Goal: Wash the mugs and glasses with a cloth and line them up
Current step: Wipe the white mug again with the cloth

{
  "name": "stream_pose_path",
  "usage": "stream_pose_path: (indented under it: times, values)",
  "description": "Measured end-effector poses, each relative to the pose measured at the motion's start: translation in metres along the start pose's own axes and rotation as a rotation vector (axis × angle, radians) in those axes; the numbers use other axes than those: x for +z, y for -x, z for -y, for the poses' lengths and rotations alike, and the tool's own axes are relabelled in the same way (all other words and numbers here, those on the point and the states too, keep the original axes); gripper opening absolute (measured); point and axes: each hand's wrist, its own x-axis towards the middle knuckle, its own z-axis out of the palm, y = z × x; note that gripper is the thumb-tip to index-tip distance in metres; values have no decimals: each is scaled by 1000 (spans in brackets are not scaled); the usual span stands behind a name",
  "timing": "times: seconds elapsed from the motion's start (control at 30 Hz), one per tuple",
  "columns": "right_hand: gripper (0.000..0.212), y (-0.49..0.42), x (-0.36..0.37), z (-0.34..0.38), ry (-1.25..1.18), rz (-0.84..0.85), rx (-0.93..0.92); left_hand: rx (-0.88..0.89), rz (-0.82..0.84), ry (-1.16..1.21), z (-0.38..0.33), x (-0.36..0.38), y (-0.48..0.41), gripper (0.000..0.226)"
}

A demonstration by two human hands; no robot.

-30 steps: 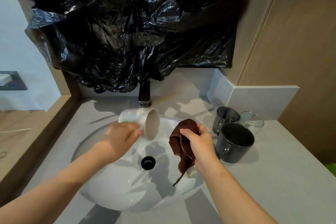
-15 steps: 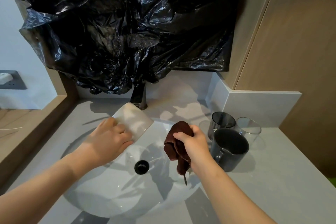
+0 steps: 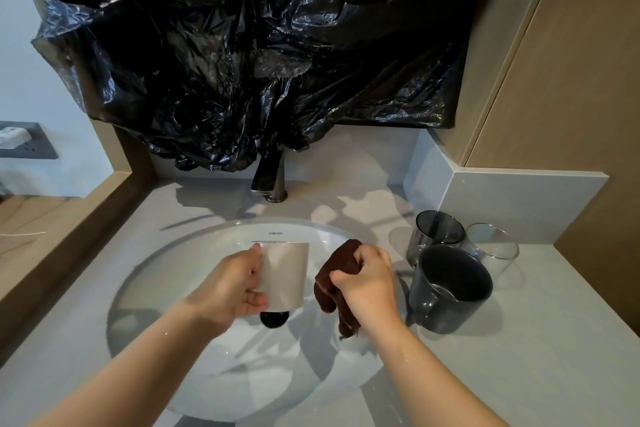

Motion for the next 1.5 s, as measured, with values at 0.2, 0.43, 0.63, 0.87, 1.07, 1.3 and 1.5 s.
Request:
stream_pose_path:
  times: [0.2,0.43,0.63,0.87,1.07,1.3,1.5]
  values:
    - [27,8,6,6,42,126,-230,-70,38,178,-13,35,11,41]
    - [29,-2,2,3,58,104,-491,-18,142,179,-22,34,18,43]
    - [39,-10,9,16,-74,-40,-253,30,233,136,-27,40,27,44]
    - [64,7,24,-8,154,-7,-559,68,201,139,-32,44,25,44]
    - [73,-7,6,14,-3,-22,-679,-23,299,215,-29,39,26,47]
    - [59,-9,10,0,128,74,-750,-65,298,337,-28,34,26,41]
    - [63,5,16,9,164,67,-825,-69,288,371,-34,26,25,40]
